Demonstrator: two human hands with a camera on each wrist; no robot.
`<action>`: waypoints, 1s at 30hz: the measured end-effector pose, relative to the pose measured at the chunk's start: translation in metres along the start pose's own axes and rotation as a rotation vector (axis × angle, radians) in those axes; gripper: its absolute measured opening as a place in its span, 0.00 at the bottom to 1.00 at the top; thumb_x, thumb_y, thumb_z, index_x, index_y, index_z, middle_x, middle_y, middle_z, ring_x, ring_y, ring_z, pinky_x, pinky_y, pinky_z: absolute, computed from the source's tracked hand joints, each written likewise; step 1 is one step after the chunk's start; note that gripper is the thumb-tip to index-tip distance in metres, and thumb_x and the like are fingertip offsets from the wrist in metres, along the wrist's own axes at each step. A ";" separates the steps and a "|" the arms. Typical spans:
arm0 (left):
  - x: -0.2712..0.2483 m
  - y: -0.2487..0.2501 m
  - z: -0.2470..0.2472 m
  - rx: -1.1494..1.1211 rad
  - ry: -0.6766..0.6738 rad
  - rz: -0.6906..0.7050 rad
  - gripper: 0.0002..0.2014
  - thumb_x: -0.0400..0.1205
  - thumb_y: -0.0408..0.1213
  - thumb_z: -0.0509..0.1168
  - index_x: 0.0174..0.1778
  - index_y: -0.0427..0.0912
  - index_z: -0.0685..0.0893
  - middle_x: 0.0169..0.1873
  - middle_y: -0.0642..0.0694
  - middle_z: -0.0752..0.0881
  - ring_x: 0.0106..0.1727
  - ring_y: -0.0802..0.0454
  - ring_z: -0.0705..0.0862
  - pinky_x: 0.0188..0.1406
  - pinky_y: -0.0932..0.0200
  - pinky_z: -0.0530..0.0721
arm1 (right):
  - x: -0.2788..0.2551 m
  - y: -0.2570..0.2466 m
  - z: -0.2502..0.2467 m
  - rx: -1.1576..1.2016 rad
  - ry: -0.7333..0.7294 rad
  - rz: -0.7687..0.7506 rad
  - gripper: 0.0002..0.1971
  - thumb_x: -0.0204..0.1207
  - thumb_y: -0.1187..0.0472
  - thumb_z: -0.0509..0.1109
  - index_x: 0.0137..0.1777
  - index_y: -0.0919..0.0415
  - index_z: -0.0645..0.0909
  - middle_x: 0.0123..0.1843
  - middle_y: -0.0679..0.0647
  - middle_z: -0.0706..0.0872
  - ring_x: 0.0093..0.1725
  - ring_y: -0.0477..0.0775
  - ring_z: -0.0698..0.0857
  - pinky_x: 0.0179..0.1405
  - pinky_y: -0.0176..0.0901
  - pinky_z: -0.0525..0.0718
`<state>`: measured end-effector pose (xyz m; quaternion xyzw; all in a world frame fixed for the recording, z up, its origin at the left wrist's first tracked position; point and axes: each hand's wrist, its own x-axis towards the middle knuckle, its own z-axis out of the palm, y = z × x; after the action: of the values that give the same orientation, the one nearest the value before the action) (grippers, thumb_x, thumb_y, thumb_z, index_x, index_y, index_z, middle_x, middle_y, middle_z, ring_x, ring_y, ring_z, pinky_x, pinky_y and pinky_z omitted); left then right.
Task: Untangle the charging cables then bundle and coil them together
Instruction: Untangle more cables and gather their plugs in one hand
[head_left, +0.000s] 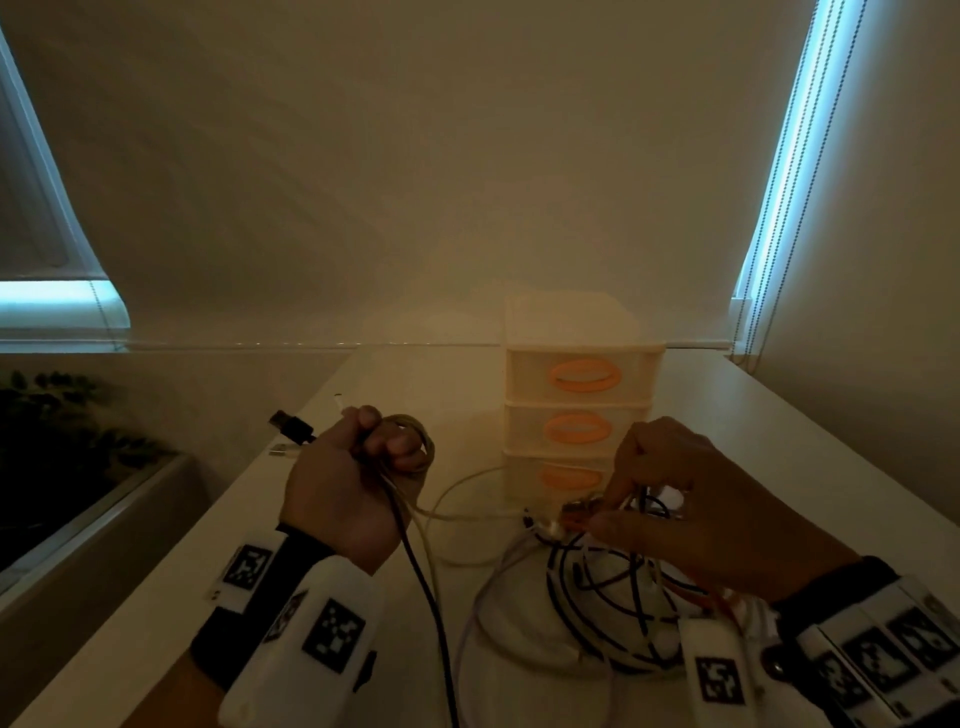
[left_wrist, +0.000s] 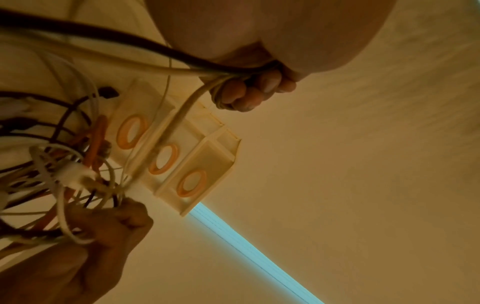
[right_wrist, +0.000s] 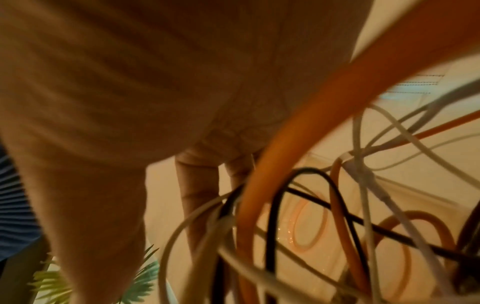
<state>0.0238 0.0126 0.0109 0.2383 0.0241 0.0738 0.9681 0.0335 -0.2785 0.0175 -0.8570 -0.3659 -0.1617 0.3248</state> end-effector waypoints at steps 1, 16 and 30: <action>-0.002 -0.003 0.003 0.009 -0.010 -0.005 0.21 0.91 0.42 0.49 0.32 0.43 0.72 0.25 0.50 0.66 0.25 0.52 0.69 0.24 0.63 0.70 | 0.001 -0.002 0.003 0.003 -0.003 -0.001 0.22 0.65 0.23 0.69 0.34 0.40 0.86 0.42 0.39 0.80 0.50 0.44 0.80 0.51 0.43 0.71; -0.029 -0.038 0.026 0.138 -0.090 -0.043 0.18 0.90 0.46 0.52 0.37 0.42 0.72 0.28 0.48 0.66 0.28 0.51 0.70 0.33 0.59 0.67 | 0.015 -0.062 0.053 0.155 -0.327 0.048 0.07 0.80 0.45 0.70 0.46 0.45 0.86 0.35 0.42 0.89 0.42 0.40 0.86 0.52 0.22 0.72; -0.034 -0.005 0.029 0.165 -0.290 -0.148 0.17 0.88 0.43 0.53 0.34 0.43 0.74 0.24 0.51 0.62 0.22 0.55 0.65 0.21 0.64 0.65 | 0.028 -0.033 0.051 0.048 0.320 -0.058 0.11 0.81 0.49 0.65 0.48 0.51 0.87 0.44 0.41 0.86 0.47 0.42 0.84 0.52 0.29 0.79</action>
<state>-0.0070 -0.0097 0.0345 0.3228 -0.0922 -0.0351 0.9413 0.0305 -0.2116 0.0089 -0.8013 -0.3380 -0.2968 0.3945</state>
